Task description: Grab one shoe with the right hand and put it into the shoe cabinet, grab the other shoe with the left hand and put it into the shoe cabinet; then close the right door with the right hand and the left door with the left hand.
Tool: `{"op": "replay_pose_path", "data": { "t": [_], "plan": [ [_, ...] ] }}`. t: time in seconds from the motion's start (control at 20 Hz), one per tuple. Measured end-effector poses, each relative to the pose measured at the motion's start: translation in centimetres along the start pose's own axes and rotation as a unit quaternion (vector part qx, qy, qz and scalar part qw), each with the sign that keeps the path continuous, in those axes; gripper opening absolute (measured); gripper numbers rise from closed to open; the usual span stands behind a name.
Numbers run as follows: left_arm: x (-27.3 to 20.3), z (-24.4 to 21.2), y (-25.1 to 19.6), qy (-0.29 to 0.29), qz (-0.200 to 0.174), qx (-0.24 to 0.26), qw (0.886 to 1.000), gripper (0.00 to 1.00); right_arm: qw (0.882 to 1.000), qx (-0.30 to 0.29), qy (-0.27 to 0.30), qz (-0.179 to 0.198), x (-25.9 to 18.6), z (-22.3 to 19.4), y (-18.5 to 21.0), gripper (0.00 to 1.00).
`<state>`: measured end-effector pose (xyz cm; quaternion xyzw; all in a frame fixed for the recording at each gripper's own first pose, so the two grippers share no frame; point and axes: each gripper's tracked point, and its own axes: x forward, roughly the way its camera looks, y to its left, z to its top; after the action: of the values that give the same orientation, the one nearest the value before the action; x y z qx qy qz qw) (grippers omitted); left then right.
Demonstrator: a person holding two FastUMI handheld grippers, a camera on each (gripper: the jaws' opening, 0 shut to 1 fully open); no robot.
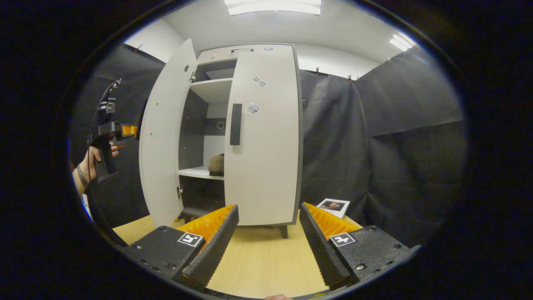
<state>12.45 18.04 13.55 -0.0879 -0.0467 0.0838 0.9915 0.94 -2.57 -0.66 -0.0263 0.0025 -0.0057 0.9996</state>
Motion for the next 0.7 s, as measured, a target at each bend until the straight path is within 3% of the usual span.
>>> {"op": "replay_pose_path", "data": {
  "t": [0.4, 0.7],
  "plan": [
    [3.3, -3.0, -10.5, 0.014, -0.08, -0.002, 0.997, 0.93, 1.0, 0.006, 0.002, -0.029, -0.7, -0.1, -2.2, 0.96],
    [2.7, -2.7, -11.0, 0.008, -0.07, 0.013, 0.997, 0.93, 0.999, 0.018, -0.005, -0.044, -1.1, 0.4, -3.6, 0.96]
  ]
}}
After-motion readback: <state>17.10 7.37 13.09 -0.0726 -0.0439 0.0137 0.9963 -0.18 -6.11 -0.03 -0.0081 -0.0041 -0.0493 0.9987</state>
